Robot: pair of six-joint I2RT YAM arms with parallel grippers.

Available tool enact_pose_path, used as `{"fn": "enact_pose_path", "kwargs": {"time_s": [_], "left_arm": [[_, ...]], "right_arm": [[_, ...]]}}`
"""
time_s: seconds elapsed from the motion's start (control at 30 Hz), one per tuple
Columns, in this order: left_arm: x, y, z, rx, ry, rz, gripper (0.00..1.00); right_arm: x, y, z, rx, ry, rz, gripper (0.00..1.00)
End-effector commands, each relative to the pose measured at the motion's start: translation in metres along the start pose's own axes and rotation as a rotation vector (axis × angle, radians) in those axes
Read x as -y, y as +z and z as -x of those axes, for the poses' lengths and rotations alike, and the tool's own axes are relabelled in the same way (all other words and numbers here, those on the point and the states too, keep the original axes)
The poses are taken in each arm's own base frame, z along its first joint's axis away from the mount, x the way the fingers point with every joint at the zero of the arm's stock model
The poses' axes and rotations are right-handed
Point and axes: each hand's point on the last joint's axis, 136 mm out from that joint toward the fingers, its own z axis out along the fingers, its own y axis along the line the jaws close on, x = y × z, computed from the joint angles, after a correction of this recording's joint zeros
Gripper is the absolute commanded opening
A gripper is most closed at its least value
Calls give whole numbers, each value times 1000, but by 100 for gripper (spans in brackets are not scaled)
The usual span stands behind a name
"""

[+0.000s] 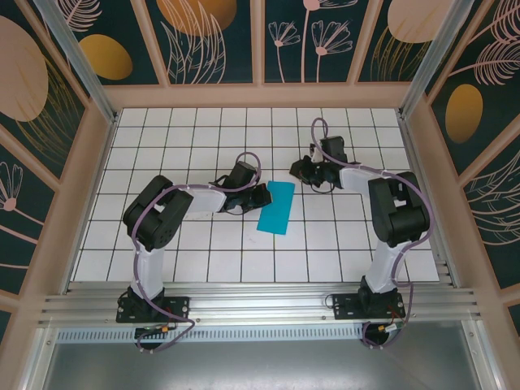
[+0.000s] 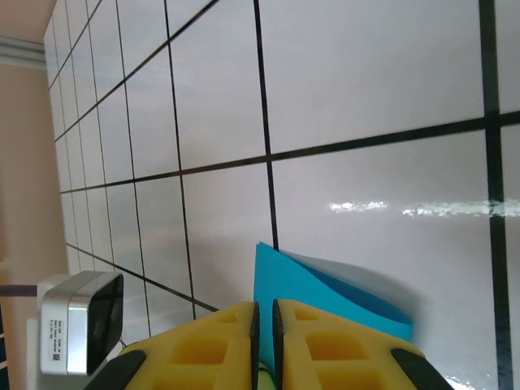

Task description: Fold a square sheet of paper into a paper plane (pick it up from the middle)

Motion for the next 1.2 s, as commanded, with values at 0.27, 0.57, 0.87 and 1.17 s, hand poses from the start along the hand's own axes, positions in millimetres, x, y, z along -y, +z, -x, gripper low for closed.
{"fn": "enact_pose_path", "kwargs": {"time_s": [0.27,0.57,0.87,1.17], "left_arm": [[-56,8,-30,-71,-41,184,0],[-55,8,-30,-71,-39,182,0],[-54,8,-29,-71,-38,180,0],[-52,8,-27,-69,-35,178,0]], "right_arm": [[60,27,-31,-71,72,-138,16],[31,6,-18,-37,20,-112,16],[5,-6,-53,-82,9,-1,16],[48,6,-94,-133,46,-93,16]]}}
